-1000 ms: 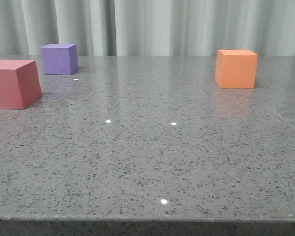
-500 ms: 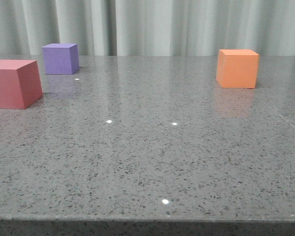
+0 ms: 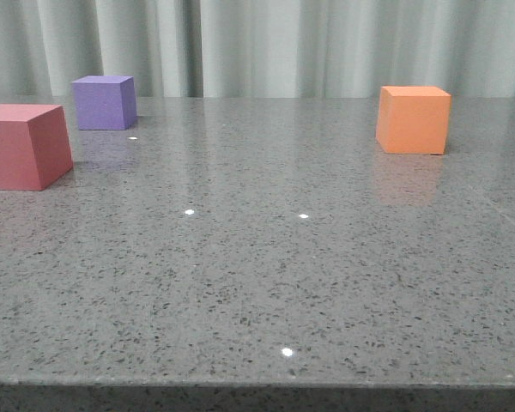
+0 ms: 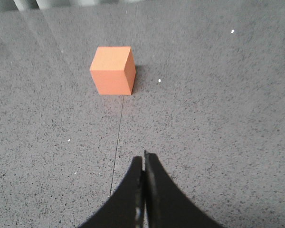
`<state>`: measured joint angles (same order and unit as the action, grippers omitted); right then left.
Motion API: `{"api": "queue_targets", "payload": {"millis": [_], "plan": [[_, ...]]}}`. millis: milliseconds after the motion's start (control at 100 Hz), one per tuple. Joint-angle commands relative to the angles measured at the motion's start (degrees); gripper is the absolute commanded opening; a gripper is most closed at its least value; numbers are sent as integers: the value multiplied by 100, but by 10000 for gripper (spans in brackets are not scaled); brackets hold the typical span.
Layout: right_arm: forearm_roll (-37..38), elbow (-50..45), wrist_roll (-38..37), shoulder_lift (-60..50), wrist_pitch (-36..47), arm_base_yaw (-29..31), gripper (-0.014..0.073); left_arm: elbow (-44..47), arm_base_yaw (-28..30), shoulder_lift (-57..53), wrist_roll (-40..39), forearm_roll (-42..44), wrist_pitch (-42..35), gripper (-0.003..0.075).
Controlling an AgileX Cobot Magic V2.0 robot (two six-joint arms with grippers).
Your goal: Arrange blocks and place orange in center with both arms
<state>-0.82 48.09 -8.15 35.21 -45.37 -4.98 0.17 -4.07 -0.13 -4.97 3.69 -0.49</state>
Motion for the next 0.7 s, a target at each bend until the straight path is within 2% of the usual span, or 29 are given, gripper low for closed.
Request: {"api": "queue_targets", "payload": {"millis": [0, 130, 230, 300, 370, 450, 560, 690], "plan": [[-36, 249, 41, 346, 264, 30, -110, 242, -3, -218, -18, 1, -465, -20], [-36, 249, 41, 741, 242, 30, -91, 242, -3, -218, -18, 1, -465, -20], [-36, 249, 41, 948, 99, 30, 23, 242, -3, -218, -18, 1, -465, -20], [-36, 249, 41, 1043, -9, 30, 178, 242, -3, -218, -18, 1, -465, -20], [-31, 249, 41, 1112, -105, 30, 409, 242, -3, -218, -18, 1, -465, -20], [-31, 249, 41, 1146, -126, 30, 629, 242, -3, -218, -18, 1, -465, -20], [-31, 249, 41, 1146, -12, 30, 587, 242, -3, -218, -18, 1, -465, -20], [-81, 249, 41, 1146, 191, 30, 583, 242, -3, -218, -18, 1, -465, -20]]}}
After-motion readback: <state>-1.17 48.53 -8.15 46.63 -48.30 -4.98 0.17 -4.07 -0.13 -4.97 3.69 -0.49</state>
